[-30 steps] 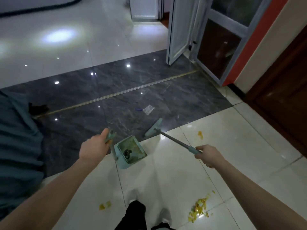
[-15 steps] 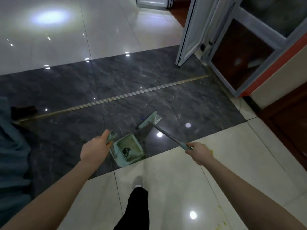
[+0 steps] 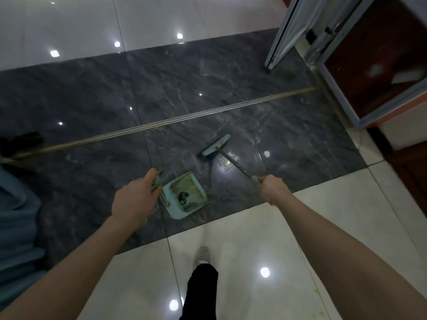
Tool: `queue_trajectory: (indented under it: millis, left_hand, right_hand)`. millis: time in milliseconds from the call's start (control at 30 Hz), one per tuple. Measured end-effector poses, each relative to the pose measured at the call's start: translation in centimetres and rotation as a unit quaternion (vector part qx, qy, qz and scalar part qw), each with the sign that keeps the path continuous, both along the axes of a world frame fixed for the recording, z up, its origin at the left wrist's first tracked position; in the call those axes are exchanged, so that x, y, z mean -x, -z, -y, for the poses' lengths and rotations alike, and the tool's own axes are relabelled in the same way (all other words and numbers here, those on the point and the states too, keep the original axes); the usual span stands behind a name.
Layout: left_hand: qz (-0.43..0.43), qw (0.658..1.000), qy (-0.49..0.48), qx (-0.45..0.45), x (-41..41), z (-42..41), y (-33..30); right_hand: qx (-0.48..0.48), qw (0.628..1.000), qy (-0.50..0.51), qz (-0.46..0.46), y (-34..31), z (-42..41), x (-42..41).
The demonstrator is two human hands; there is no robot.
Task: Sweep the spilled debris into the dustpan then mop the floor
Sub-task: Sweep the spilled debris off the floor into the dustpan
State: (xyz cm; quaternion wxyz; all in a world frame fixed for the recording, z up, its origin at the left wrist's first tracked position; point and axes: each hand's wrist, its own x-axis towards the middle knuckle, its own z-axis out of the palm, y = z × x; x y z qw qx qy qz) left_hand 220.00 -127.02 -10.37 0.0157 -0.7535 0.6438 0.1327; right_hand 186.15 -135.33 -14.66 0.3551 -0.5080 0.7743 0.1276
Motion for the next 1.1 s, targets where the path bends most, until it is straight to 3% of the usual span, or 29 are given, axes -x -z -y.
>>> queue_trajectory:
  millis: [300, 533, 1100]
  left_hand:
    - [-0.015, 0.999, 0.024, 0.016, -0.3, 1.3, 0.0]
    - [-0.018, 0.995, 0.097, 0.024, 4.2, -1.6, -1.0]
    - [0.024, 0.941, 0.336, 0.038, 22.9, -22.3, -5.3]
  right_hand:
    - [-0.045, 0.997, 0.056, -0.007, -0.7, -7.6, 6.8]
    - [-0.082, 0.994, 0.07, -0.017, -2.3, -17.9, 10.8]
    - [-0.135, 0.974, 0.148, -0.104, -5.9, -62.8, 27.0]
